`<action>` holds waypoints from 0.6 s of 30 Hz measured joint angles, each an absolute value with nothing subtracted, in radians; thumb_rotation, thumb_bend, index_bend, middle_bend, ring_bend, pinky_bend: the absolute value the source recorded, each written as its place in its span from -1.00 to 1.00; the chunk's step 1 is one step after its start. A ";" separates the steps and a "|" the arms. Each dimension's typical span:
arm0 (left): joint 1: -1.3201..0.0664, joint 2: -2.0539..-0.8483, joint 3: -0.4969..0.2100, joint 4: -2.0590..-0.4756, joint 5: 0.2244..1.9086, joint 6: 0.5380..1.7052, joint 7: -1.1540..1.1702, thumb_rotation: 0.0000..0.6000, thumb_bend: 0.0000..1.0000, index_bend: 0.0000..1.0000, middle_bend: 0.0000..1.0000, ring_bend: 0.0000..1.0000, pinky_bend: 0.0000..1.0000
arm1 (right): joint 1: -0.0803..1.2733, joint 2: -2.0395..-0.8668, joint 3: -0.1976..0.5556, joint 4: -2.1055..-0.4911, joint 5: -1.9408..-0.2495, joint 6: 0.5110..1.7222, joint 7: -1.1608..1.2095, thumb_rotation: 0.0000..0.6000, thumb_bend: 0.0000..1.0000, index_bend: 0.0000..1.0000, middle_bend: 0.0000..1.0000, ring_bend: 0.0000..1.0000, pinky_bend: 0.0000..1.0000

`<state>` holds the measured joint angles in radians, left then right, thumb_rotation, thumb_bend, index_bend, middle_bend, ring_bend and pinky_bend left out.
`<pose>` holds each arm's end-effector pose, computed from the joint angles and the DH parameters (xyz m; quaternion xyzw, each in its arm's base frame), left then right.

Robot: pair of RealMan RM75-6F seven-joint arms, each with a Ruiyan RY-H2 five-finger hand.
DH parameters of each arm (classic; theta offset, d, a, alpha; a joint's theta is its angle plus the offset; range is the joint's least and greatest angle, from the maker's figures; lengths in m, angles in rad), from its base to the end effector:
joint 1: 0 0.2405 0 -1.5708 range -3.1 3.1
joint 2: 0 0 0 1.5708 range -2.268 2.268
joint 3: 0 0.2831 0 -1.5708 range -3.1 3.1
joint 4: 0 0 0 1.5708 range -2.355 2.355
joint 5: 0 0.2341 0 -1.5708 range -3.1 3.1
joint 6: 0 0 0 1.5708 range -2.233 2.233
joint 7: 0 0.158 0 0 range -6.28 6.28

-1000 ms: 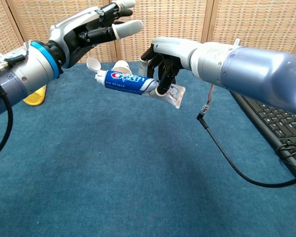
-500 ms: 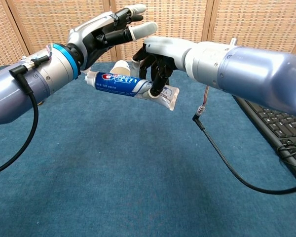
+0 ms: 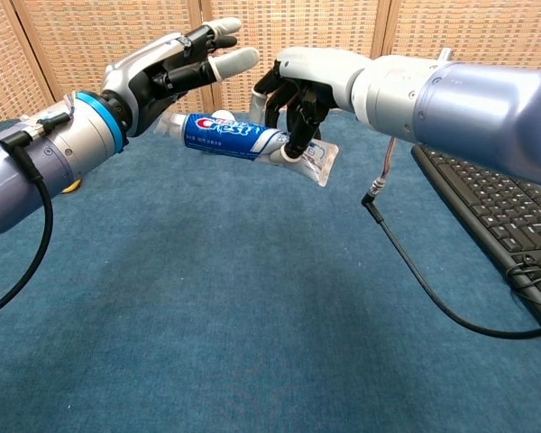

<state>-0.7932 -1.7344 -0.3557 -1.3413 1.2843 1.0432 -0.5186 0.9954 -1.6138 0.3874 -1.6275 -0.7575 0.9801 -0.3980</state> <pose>-0.0837 0.4072 -0.0527 -0.5103 -0.5718 -0.6182 0.1747 -0.0158 -0.4047 -0.0434 0.6825 -0.4602 0.4624 0.3296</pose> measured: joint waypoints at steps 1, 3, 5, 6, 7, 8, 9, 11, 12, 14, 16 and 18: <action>-0.793 -1.736 -0.356 -1.336 1.284 1.042 -0.529 0.05 -1.00 -1.00 -1.00 -1.00 -1.00 | 0.995 -1.611 0.388 -1.631 -0.759 0.979 -0.392 1.00 0.62 0.40 0.38 0.25 0.38; -0.793 -1.742 -0.357 -1.326 1.283 1.039 -0.556 0.05 -1.00 -1.00 -1.00 -1.00 -1.00 | 0.994 -1.606 0.389 -1.637 -0.764 0.976 -0.380 1.00 0.62 0.40 0.38 0.25 0.38; -0.794 -1.748 -0.359 -1.318 1.282 1.036 -0.581 0.05 -1.00 -1.00 -1.00 -1.00 -1.00 | 0.994 -1.598 0.389 -1.644 -0.770 0.971 -0.369 1.00 0.62 0.40 0.38 0.25 0.38; -0.794 -1.750 -0.361 -1.317 1.282 1.035 -0.591 0.05 -1.00 -1.00 -1.00 -1.00 -1.00 | 0.994 -1.596 0.389 -1.645 -0.772 0.970 -0.365 1.00 0.62 0.40 0.38 0.25 0.38; -0.794 -1.752 -0.363 -1.317 1.282 1.036 -0.602 0.05 -1.00 -1.00 -1.00 -1.00 -1.00 | 0.995 -1.594 0.389 -1.647 -0.773 0.968 -0.360 1.00 0.62 0.40 0.38 0.26 0.38; -0.793 -1.754 -0.365 -1.317 1.282 1.036 -0.619 0.05 -1.00 -1.00 -1.00 -1.00 -1.00 | 0.995 -1.592 0.389 -1.648 -0.774 0.967 -0.357 1.00 0.62 0.40 0.38 0.26 0.38; -0.793 -1.755 -0.367 -1.317 1.282 1.036 -0.632 0.05 -1.00 -1.00 -1.00 -1.00 -1.00 | 0.995 -1.590 0.389 -1.648 -0.775 0.966 -0.354 1.00 0.62 0.40 0.38 0.26 0.38; -0.791 -1.757 -0.371 -1.320 1.282 1.036 -0.661 0.05 -1.00 -1.00 -1.00 -1.00 -1.00 | 0.995 -1.588 0.389 -1.650 -0.775 0.965 -0.346 1.00 0.62 0.41 0.38 0.26 0.38; -0.790 -1.757 -0.372 -1.322 1.282 1.036 -0.672 0.05 -1.00 -1.00 -1.00 -1.00 -1.00 | 0.995 -1.587 0.390 -1.651 -0.775 0.965 -0.342 1.00 0.62 0.41 0.39 0.26 0.38; -0.786 -1.754 -0.376 -1.329 1.280 1.034 -0.695 0.05 -1.00 -1.00 -1.00 -1.00 -1.00 | 0.995 -1.583 0.394 -1.654 -0.774 0.965 -0.331 1.00 0.62 0.41 0.39 0.26 0.38; -0.783 -1.748 -0.377 -1.333 1.280 1.033 -0.708 0.05 -1.00 -1.00 -1.00 -1.00 -1.00 | 0.995 -1.577 0.398 -1.656 -0.774 0.965 -0.322 1.00 0.62 0.41 0.39 0.26 0.38; -0.779 -1.741 -0.375 -1.333 1.283 1.032 -0.714 0.05 -1.00 -1.00 -1.00 -1.00 -1.00 | 0.994 -1.572 0.400 -1.658 -0.774 0.964 -0.317 1.00 0.62 0.41 0.39 0.26 0.38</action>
<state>-0.7793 -1.7409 -0.3748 -1.3330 1.2833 1.0316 -0.7140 0.9942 -1.5720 0.3997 -1.6583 -0.7739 0.9639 -0.3171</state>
